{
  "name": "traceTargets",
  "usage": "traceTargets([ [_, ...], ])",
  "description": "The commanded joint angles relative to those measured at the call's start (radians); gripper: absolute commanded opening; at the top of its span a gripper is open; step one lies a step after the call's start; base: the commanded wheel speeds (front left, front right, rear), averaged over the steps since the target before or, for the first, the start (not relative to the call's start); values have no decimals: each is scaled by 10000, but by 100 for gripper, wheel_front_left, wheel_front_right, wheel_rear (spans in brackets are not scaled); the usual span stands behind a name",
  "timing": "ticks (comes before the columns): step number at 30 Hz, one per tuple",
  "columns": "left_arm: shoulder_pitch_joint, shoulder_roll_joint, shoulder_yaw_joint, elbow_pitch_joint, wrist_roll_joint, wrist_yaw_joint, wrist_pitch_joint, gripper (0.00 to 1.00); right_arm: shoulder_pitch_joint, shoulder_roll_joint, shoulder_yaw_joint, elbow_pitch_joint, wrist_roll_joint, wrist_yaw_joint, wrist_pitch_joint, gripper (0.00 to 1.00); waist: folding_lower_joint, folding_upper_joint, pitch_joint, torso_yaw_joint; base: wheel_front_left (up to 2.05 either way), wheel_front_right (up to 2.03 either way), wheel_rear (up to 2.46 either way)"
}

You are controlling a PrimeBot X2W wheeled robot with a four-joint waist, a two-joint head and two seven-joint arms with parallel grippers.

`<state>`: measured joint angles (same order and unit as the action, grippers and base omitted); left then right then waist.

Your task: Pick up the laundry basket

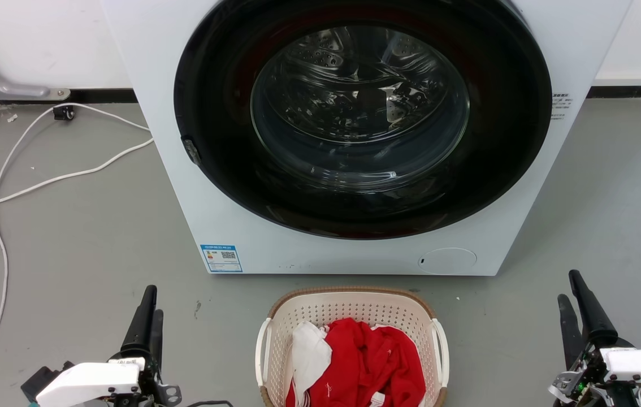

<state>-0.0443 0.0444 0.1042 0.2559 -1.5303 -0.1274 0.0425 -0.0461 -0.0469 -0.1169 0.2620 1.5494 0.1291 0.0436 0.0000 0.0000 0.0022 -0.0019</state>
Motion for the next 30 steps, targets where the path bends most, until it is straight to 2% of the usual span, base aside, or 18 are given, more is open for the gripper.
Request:
traceTargets([
  [1, -42, 36, 61, -153, 204, 25, -99, 100, -156, -33, -31, -180, -181, 15, -97, 100, 0, 0, -4, 0, 0, 0, 0],
  [7, -36, 39, 280, -217, 969, 176, -358, 100, -196, -35, -221, -245, -933, 16, -356, 100, 0, 0, -18, -3, 0, 0, 0],
  [13, 8, 43, 481, -606, 1988, 377, -601, 100, -190, -36, -248, -664, -2241, 17, -600, 100, 0, 0, -22, -2, 0, 0, 0],
  [23, 94, 48, 458, -1905, 4069, 764, -972, 100, -177, -39, -189, -1751, -5126, 18, -977, 100, 0, 0, -2, -3, 0, 0, 0],
  [30, 223, 51, 17, -2787, 5737, 781, -1213, 100, -154, -40, 165, -2492, -6946, 19, -1213, 100, 0, 0, 28, -25, 0, 0, 0],
])
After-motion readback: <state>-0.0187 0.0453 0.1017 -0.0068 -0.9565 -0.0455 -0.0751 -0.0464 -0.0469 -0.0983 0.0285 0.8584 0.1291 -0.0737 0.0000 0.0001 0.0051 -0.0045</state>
